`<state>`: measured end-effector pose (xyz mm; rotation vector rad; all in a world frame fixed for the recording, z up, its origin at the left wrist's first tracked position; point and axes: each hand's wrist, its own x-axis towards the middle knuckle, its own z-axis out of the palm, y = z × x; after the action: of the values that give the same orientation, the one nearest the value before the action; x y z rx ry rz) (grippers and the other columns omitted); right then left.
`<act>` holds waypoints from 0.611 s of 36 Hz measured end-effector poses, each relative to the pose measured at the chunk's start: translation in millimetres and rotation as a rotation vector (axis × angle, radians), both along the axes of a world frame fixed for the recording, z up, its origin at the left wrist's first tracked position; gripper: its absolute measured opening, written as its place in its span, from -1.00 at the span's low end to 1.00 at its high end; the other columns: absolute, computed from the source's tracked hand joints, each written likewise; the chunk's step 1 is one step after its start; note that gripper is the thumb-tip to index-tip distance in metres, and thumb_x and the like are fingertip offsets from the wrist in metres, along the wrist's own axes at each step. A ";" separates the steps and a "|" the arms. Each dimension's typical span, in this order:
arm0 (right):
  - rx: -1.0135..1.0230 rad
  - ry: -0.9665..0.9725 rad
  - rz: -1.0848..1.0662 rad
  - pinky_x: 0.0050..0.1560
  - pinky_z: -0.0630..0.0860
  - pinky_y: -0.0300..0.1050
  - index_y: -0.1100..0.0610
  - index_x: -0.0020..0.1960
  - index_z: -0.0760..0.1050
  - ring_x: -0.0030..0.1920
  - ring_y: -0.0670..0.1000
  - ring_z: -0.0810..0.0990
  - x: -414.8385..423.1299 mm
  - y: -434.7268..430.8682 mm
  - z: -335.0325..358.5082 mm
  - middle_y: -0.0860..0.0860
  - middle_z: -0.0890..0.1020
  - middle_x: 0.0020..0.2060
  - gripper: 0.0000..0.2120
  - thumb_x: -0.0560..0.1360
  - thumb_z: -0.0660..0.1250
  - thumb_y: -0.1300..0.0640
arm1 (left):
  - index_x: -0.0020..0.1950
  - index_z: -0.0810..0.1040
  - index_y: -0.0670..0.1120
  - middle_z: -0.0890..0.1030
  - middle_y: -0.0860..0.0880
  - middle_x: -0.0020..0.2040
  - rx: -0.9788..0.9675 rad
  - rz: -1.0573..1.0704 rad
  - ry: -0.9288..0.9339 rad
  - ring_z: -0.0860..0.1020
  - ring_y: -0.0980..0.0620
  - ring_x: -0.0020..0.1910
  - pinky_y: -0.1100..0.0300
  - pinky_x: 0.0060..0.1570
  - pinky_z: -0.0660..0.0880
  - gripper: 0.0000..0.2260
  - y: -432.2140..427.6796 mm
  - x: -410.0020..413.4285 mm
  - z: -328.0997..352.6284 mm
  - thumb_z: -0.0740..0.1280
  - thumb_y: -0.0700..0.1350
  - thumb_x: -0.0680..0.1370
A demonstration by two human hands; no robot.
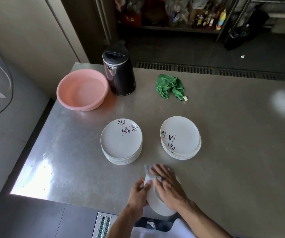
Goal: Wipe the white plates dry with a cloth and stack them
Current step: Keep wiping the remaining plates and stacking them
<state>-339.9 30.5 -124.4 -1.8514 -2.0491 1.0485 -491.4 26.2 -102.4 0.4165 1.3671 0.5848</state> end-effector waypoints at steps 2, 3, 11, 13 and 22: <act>-0.090 0.012 -0.215 0.53 -0.11 -0.27 0.01 0.59 0.13 0.59 -0.08 0.03 13.2 2.0 -1.2 -0.08 0.12 0.59 -0.52 0.70 -0.06 -0.05 | 0.11 0.59 -0.15 0.66 -0.17 -0.02 -0.005 0.007 0.033 0.60 -0.08 -0.05 -0.02 -0.13 0.64 -0.85 0.9 -3.1 -1.4 0.34 -0.08 0.66; -0.142 0.012 -0.278 0.48 -0.13 -0.34 0.03 0.61 0.09 0.59 -0.06 0.04 18.6 2.1 -1.0 -0.05 0.09 0.60 -0.51 0.70 -0.07 -0.05 | 0.10 0.58 -0.15 0.65 -0.16 -0.02 -0.002 0.016 0.038 0.59 -0.09 -0.03 -0.03 -0.12 0.65 -0.85 1.7 -5.1 -1.8 0.35 -0.07 0.65; -0.124 0.160 -0.292 0.58 -0.07 -0.12 0.05 0.60 0.02 0.59 -0.09 -0.05 10.3 -11.2 8.5 -0.01 0.00 0.60 -0.53 0.71 -0.04 0.04 | 0.27 0.58 -0.11 0.69 -0.20 0.12 -0.091 0.078 -0.082 0.65 -0.18 0.11 0.03 -0.12 0.64 -0.77 4.8 -4.2 -0.2 0.29 -0.11 0.63; -0.102 0.209 -0.305 0.55 -0.08 -0.26 -0.06 0.57 0.03 0.57 -0.17 -0.03 6.1 -11.5 13.2 -0.10 0.00 0.58 -0.56 0.71 -0.02 0.05 | 0.27 0.60 -0.04 0.69 -0.16 0.16 -0.114 0.037 -0.094 0.64 -0.17 0.17 0.01 -0.06 0.65 -0.72 8.7 -6.6 1.7 0.26 0.06 0.66; 0.211 0.045 0.015 0.54 0.07 -0.03 0.15 0.47 0.41 0.53 -0.02 0.23 -3.2 -0.5 16.6 -0.03 0.32 0.52 -0.59 0.68 0.07 0.10 | 0.13 0.71 -0.12 0.72 -0.17 0.02 -0.062 -0.081 -0.145 0.68 -0.04 -0.08 0.10 -0.12 0.61 -0.81 0.5 -9.3 6.7 0.35 -0.07 0.64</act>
<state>-343.1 30.0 -107.8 -1.6960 -2.0615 0.8330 -500.7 26.7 -95.7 0.3708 1.2206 0.4948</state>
